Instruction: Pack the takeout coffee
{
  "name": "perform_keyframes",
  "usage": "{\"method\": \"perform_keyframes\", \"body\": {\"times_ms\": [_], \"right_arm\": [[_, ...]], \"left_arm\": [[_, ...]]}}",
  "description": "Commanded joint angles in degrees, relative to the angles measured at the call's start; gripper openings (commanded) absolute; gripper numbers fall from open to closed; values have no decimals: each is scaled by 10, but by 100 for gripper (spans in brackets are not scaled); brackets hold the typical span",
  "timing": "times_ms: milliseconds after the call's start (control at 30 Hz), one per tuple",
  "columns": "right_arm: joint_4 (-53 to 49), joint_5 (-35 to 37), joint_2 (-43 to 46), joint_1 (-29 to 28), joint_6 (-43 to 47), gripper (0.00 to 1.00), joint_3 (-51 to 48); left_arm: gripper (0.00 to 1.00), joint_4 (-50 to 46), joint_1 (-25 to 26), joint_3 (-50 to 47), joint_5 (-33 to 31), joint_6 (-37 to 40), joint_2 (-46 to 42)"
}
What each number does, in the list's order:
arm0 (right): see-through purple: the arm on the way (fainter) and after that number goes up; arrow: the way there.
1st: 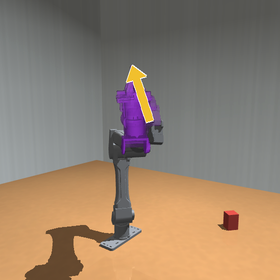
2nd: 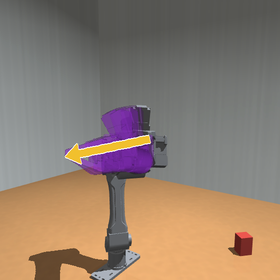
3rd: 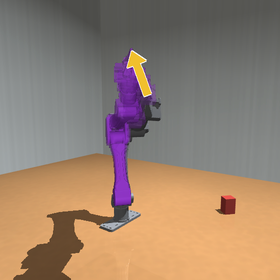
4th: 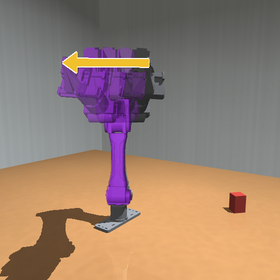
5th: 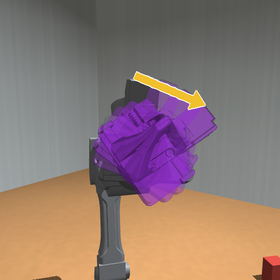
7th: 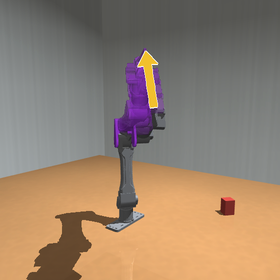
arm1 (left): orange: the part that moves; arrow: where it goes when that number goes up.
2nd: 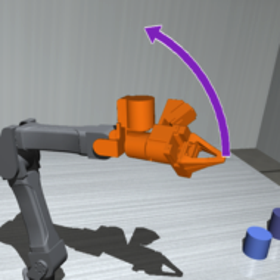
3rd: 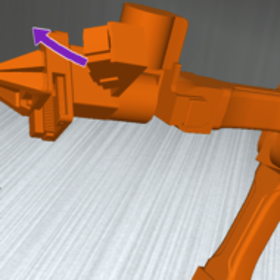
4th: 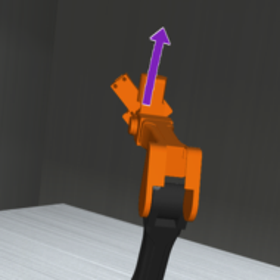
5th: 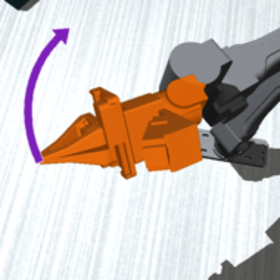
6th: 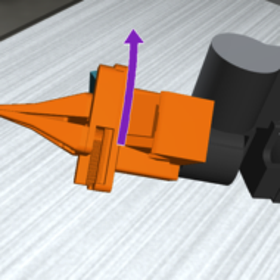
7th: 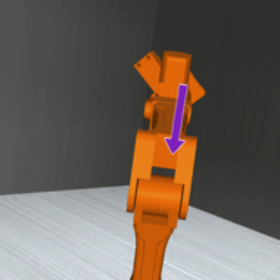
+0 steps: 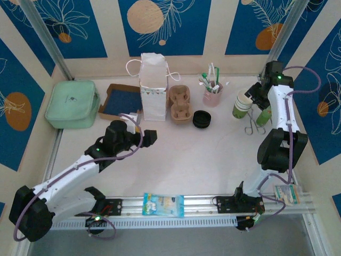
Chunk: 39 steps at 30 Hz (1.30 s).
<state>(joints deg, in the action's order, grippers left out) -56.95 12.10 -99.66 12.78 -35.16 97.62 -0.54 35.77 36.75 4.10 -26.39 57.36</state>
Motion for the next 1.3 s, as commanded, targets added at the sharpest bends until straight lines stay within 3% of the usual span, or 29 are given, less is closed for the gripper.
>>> {"method": "perform_keyframes", "body": {"times_ms": [0,567,967,1167,1267], "right_arm": [[-23,12,-16,-6,-3,57,23],[-24,17,-65,-19,-2,52,48],[-20,21,-80,-20,-4,34,48],[-21,27,-77,-20,-8,30,45],[-22,26,-77,-18,-9,23,45]], "left_arm": [[92,-27,3,-9,-14,13,-21],[93,-60,4,-9,-26,18,-54],[93,-72,3,-18,-42,17,-75],[93,-76,2,-14,-42,17,-78],[93,-73,3,-17,-45,17,-82]]}}
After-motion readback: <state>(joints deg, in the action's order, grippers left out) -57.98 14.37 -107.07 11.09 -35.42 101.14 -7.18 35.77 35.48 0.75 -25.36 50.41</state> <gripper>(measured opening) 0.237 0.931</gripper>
